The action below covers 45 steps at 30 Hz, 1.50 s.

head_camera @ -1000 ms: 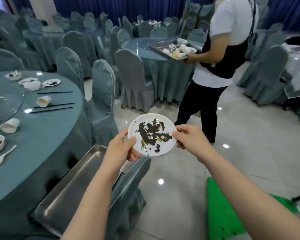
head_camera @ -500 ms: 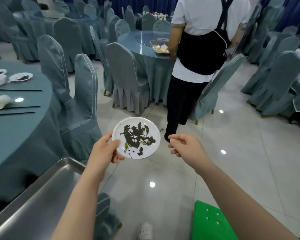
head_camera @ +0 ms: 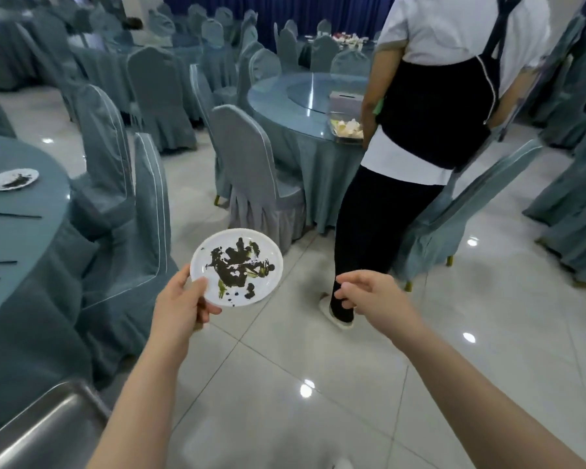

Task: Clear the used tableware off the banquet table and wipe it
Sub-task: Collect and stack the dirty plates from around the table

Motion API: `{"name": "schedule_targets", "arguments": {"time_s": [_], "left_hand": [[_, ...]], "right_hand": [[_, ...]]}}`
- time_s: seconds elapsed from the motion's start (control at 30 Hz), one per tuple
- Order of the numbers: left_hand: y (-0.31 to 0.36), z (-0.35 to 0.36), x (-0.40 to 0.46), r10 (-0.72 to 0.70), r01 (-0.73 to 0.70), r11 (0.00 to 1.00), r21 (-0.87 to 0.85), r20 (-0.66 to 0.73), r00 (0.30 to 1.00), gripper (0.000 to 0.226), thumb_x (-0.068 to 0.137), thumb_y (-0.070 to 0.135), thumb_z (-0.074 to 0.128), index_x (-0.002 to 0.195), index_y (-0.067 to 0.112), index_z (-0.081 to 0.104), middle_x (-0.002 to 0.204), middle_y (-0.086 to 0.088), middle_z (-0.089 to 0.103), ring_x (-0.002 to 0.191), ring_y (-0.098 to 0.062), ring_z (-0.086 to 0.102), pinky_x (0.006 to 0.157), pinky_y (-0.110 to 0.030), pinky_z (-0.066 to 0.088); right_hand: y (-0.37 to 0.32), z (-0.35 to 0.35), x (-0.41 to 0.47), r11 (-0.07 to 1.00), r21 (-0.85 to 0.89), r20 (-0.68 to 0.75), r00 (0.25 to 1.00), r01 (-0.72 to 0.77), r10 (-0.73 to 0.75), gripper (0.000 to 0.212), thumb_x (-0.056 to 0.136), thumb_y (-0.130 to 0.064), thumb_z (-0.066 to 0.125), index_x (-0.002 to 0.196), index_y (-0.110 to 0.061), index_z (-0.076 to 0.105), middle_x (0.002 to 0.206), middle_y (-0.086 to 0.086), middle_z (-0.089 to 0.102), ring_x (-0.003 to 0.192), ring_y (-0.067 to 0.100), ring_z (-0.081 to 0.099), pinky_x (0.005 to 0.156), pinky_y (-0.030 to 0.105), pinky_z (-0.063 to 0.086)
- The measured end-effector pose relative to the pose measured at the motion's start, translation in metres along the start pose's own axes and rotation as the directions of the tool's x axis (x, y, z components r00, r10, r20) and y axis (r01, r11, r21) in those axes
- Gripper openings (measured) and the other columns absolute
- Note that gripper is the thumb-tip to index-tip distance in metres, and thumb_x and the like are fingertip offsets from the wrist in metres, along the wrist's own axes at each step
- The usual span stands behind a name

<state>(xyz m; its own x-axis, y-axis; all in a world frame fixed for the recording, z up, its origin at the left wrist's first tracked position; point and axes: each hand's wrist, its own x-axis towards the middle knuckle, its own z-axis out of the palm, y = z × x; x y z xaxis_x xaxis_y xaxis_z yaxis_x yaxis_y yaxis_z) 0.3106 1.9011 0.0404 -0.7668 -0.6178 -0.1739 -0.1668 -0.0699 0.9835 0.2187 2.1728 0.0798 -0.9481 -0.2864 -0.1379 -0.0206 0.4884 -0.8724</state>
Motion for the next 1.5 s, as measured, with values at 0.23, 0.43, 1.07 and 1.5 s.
{"name": "schedule_targets", "arguments": {"time_s": [0.23,0.43,1.07,1.5], "left_hand": [[0.030,0.036,0.073,0.045,-0.060,0.997,-0.050,-0.266,0.963,0.038,0.087,0.015,0.049,0.095,0.046,0.069,0.059,0.000,0.065,0.040,-0.007,0.046,0.041,-0.018,0.042],[0.063,0.029,0.135,0.090,-0.110,0.994,-0.021,-0.433,0.897,0.037,0.088,0.016,0.049,0.103,0.045,0.066,0.066,-0.001,0.068,0.045,-0.010,0.052,0.038,-0.017,0.040],[0.091,-0.133,0.373,0.043,-0.179,0.976,-0.123,-0.700,0.713,0.033,0.094,0.013,0.047,0.121,0.024,0.062,0.059,-0.004,0.065,0.044,-0.008,0.054,0.036,-0.015,0.038],[0.080,-0.187,0.423,-0.100,-0.119,0.979,-0.167,-0.895,0.435,0.037,0.096,0.013,0.046,0.131,0.024,0.055,0.055,-0.008,0.063,0.041,-0.009,0.052,0.038,-0.018,0.040]], "right_hand": [[-0.031,-0.013,0.165,0.993,0.012,0.245,0.962,0.117,-0.117,0.014,0.086,-0.022,0.061,0.095,-0.029,0.068,0.083,-0.008,0.074,0.075,0.007,0.069,0.079,0.028,0.054],[-0.077,0.031,0.276,0.974,0.022,0.413,0.886,0.224,-0.213,0.012,0.082,-0.024,0.062,0.078,-0.034,0.069,0.080,-0.010,0.073,0.073,0.005,0.068,0.077,0.031,0.053],[-0.264,0.281,0.515,0.930,0.118,0.658,0.674,0.349,-0.337,0.016,0.089,-0.020,0.059,0.085,-0.034,0.067,0.089,-0.006,0.072,0.078,0.008,0.065,0.075,0.023,0.050],[-0.345,0.445,0.596,0.877,0.203,0.822,0.411,0.435,-0.394,0.018,0.089,-0.010,0.059,0.090,-0.023,0.070,0.080,-0.003,0.074,0.062,0.006,0.064,0.058,0.018,0.050]]}}
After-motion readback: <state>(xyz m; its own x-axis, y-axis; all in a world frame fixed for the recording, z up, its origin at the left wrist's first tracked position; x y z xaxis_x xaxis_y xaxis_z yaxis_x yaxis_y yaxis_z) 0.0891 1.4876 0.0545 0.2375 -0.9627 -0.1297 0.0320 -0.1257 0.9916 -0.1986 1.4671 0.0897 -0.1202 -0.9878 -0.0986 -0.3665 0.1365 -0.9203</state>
